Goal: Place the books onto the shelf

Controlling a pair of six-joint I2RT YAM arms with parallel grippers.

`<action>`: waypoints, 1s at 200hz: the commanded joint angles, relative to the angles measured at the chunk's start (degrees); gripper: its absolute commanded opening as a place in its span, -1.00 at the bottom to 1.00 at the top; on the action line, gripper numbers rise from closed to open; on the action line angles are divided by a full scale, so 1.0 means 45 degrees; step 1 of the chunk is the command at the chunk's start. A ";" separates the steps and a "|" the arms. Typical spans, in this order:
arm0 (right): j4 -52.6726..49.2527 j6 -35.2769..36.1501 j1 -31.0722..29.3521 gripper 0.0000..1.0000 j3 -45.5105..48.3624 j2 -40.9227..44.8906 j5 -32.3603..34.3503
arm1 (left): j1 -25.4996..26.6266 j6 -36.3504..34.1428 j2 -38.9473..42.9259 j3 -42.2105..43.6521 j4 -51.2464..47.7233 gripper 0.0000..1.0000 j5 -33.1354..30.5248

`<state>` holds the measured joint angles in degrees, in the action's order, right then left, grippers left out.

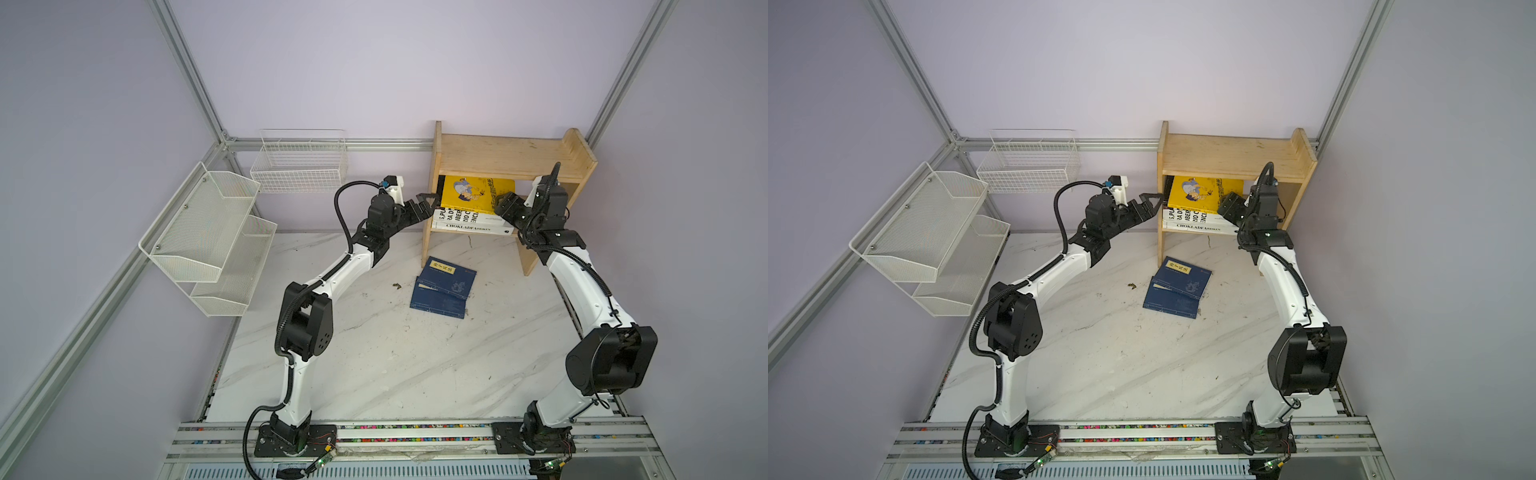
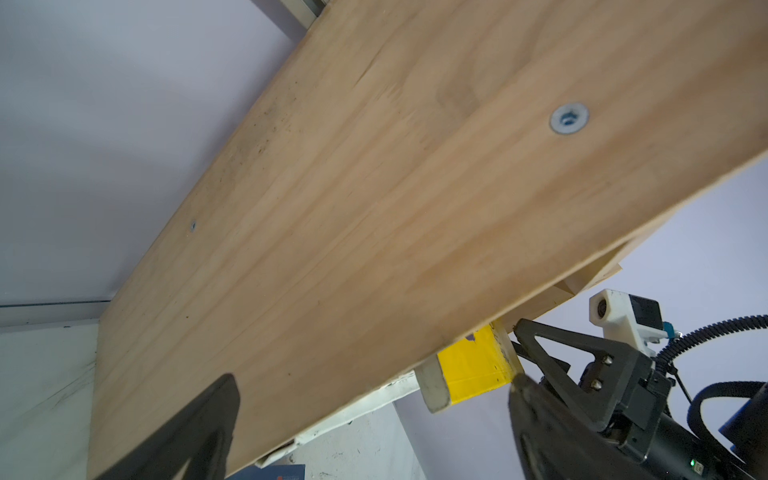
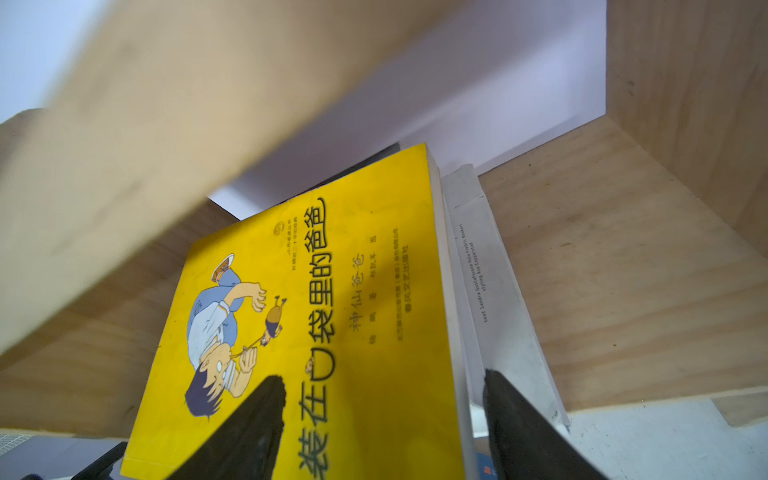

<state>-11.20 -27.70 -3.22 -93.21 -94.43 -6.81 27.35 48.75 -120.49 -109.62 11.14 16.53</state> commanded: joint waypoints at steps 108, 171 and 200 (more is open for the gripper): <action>0.2248 -0.0389 0.0307 -0.23 0.0394 0.0328 -0.1802 | 0.0113 0.0123 0.0484 -0.0660 0.0798 0.99 0.0506; 0.2721 -0.0426 -0.0023 -0.25 0.0164 -0.0084 -0.1375 | 0.0113 0.0114 0.0403 -0.0639 0.0849 0.99 0.0484; 0.2866 -0.0435 -0.0054 -0.25 0.0087 -0.0315 -0.1329 | 0.0113 -0.0535 0.0326 -0.0813 0.0791 0.99 0.0735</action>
<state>-2.33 -29.87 -2.50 -90.41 -94.85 -12.47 27.53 48.90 -120.49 -109.62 12.32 18.11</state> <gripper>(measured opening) 0.376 0.995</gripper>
